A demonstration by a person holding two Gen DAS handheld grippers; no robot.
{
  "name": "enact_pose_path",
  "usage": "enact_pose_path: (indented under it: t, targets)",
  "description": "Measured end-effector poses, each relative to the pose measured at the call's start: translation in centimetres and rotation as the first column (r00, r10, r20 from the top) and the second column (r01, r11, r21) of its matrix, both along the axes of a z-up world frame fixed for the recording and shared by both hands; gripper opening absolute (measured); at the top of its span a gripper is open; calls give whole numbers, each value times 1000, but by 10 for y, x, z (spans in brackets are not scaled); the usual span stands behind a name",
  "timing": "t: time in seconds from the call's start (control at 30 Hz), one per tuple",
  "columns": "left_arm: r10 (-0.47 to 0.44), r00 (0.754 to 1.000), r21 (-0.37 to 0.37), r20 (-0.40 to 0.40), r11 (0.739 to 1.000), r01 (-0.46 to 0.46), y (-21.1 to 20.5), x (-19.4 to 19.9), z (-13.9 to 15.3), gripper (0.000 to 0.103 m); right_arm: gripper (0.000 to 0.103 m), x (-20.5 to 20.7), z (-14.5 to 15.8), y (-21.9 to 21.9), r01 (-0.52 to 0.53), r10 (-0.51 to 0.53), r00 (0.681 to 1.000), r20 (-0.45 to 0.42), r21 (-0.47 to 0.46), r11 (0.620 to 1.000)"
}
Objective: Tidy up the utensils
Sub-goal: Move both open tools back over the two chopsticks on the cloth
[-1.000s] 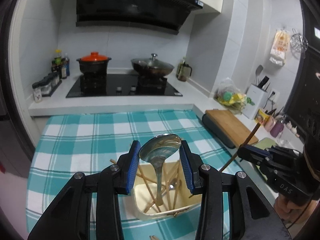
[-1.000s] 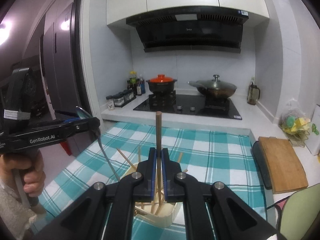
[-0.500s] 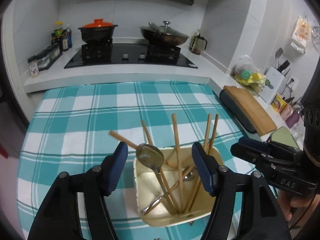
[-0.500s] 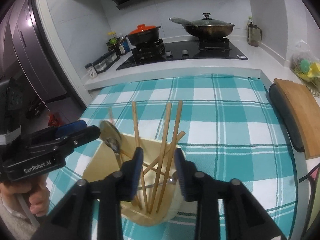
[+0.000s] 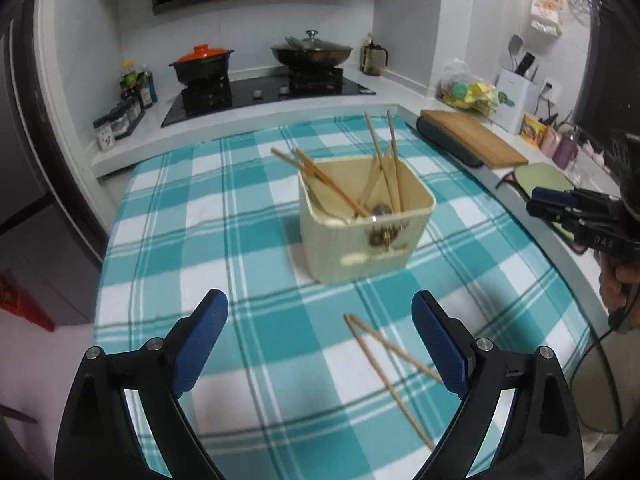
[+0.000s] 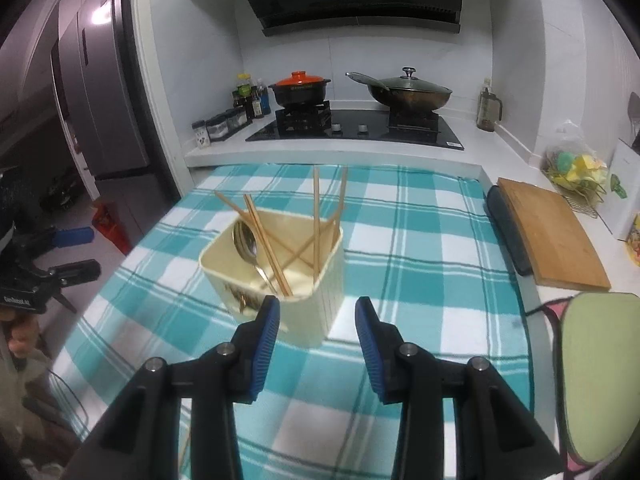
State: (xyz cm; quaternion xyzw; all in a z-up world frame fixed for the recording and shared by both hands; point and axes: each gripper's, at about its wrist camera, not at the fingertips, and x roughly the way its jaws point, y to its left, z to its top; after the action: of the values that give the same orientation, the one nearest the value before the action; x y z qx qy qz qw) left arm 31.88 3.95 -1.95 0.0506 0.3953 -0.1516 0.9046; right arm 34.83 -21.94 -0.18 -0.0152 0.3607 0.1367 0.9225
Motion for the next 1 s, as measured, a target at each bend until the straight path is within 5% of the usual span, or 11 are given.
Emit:
enact_pose_path:
  t: [0.2,0.4,0.63,1.0]
  targets:
    - [60,991,-70,-119,995,-68,-4,-65,-72,94,40,-92,-61,-14,35,-37,999,-31,-51,998]
    - [134,977,-99,-169,984,-152,-29,-89,-124,94,40,-153,-122,-5,73,-73,995,-62,-1,997]
    - [186,974,-29,-128,981,-191,-39,-97,-140,94,40,-190,-141,10,77,-77,997,-14,-8,997]
    - [231,967,-13,-111,972,-234,-32,-97,-143,94,40,-187,-149,25,44,-44,998,-39,11,999]
